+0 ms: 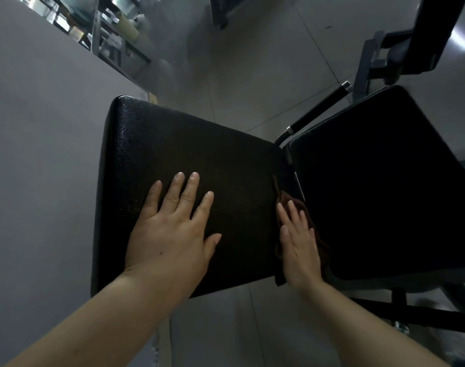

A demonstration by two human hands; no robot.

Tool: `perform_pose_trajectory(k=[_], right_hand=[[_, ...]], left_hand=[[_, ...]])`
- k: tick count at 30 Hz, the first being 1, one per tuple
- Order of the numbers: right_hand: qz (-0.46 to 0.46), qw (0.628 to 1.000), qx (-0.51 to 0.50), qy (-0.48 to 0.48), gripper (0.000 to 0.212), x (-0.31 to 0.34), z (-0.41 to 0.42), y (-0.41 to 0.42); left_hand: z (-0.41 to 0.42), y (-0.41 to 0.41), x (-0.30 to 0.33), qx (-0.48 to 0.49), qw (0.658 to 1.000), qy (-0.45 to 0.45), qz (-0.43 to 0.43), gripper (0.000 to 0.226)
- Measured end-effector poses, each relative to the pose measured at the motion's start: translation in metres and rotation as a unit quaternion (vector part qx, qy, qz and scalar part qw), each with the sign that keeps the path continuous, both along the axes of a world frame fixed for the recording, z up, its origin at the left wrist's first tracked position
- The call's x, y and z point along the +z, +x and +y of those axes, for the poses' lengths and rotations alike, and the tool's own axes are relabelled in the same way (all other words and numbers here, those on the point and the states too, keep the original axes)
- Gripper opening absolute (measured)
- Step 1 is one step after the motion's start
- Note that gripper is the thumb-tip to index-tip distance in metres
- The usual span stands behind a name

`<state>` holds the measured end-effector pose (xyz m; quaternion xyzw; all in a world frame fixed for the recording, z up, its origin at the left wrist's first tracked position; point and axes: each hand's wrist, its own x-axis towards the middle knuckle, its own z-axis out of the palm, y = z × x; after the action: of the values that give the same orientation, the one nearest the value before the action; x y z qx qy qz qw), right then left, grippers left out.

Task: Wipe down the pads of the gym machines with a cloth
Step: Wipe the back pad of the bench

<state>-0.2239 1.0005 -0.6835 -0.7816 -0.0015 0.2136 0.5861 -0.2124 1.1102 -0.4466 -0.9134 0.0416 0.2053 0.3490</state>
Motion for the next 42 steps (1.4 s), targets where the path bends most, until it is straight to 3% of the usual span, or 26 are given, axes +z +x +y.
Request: perform_pose_trajectory(k=[2, 5, 9, 17, 21, 27, 33, 42], right_hand=[[0.082, 0.996, -0.030, 0.029, 0.036, -0.009, -0.007, 0.018], [0.147, 0.987, -0.059, 0.026, 0.045, -0.008, -0.008, 0.023], [0.142, 0.987, -0.081, 0.013, 0.053, -0.010, -0.004, 0.013], [0.133, 0.988, -0.073, -0.018, 0.050, -0.032, 0.018, 0.094], [0.152, 0.978, -0.140, 0.004, 0.051, -0.033, 0.034, 0.132], [0.114, 0.988, -0.105, 0.018, 0.055, -0.018, 0.055, 0.188], [-0.002, 1.000, 0.012, 0.003, 0.050, 0.016, 0.070, 0.219], [-0.083, 0.977, 0.083, 0.178, 0.047, 0.115, 0.106, 0.212]], left_hand=[[0.006, 0.002, 0.005, -0.043, 0.999, 0.010, -0.012, 0.058], [0.016, 0.003, 0.017, -0.050, 0.999, -0.003, 0.006, 0.059], [0.025, 0.000, 0.017, -0.037, 0.999, -0.022, 0.028, 0.063], [0.033, 0.001, 0.007, -0.061, 0.995, -0.073, -0.008, 0.062], [0.035, 0.000, 0.003, -0.059, 0.994, -0.093, -0.025, 0.064], [0.039, 0.002, -0.001, -0.089, 0.989, -0.109, -0.037, 0.064], [0.039, 0.003, -0.004, -0.102, 0.984, -0.133, -0.065, 0.063], [0.036, 0.002, -0.006, -0.109, 0.977, -0.156, -0.097, 0.060]])
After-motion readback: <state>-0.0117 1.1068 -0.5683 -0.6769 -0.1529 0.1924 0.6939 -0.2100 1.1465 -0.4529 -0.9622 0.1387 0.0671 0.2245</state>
